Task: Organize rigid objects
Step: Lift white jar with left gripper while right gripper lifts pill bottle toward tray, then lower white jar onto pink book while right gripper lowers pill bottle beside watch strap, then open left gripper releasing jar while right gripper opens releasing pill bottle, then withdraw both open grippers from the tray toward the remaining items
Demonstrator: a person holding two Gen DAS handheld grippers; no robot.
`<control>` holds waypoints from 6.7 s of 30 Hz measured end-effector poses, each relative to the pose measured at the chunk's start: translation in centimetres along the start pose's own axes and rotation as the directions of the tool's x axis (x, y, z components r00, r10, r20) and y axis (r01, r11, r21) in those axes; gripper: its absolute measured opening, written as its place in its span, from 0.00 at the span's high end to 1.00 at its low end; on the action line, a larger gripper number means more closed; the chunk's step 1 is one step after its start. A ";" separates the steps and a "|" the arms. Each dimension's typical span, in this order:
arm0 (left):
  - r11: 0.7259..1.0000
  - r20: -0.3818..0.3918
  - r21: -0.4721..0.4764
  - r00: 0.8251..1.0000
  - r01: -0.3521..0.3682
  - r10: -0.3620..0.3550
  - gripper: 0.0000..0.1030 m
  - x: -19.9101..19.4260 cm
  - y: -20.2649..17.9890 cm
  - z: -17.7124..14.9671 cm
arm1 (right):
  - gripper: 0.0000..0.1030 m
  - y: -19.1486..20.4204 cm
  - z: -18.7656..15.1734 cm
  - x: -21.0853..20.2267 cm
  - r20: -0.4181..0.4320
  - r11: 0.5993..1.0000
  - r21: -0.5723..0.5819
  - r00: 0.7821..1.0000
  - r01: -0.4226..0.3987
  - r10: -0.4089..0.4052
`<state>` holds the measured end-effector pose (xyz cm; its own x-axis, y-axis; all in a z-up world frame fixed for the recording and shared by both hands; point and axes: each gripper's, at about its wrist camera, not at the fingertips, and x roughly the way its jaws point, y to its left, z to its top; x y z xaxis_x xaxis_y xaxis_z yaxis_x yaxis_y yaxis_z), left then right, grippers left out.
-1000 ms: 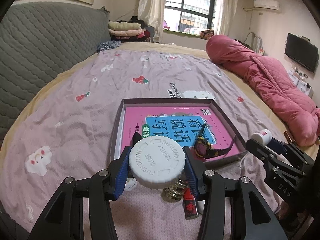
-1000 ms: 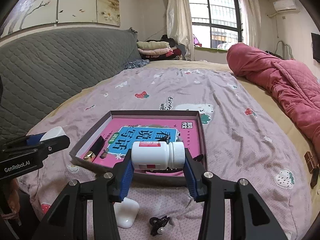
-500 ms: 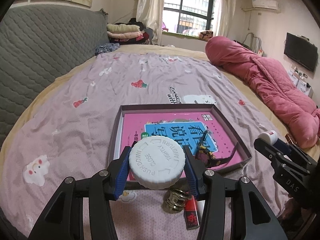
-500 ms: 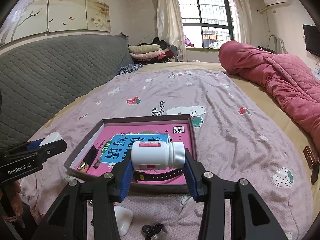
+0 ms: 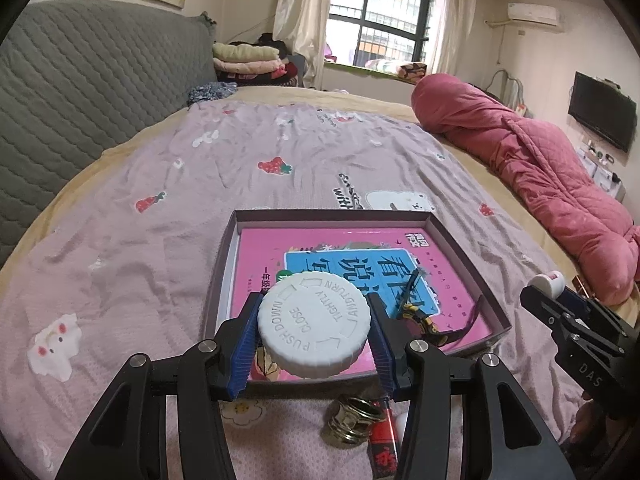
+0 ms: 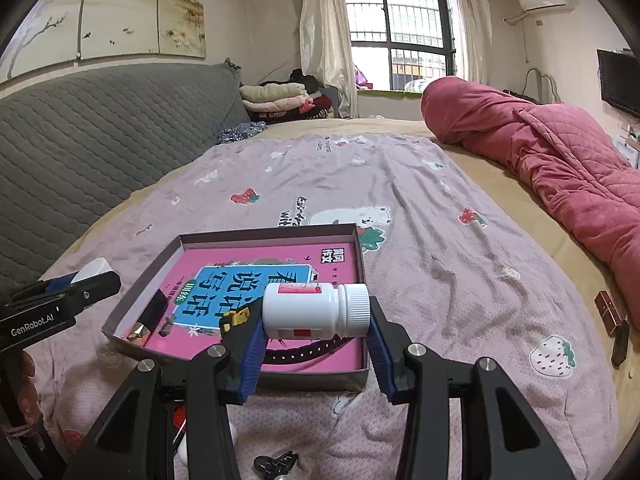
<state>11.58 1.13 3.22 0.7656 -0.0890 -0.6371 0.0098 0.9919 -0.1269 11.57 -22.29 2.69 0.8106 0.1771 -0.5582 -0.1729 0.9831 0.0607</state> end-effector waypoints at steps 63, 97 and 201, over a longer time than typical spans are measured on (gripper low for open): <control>0.998 -0.161 0.043 0.986 0.040 -0.033 0.50 10.1 -0.6 -2.7 | 0.55 2.1 -1.9 7.9 -0.246 0.992 -0.123 0.968 0.013 -0.043; 0.999 -0.193 0.037 0.981 0.033 -0.025 0.50 10.5 -0.2 -3.3 | 0.55 1.4 -1.9 7.6 -0.265 0.992 -0.117 0.962 0.043 -0.073; 0.995 -0.152 0.100 0.988 -0.002 0.018 0.38 -2.1 -1.6 -4.7 | 0.52 2.0 -2.5 1.0 -0.145 0.994 -0.086 0.988 -0.069 0.056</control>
<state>6.95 -0.67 1.23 0.6589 -0.0843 -0.7475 0.0726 0.9962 -0.0484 10.66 -20.24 0.22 0.7096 0.2234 -0.6682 -0.2759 0.9608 0.0282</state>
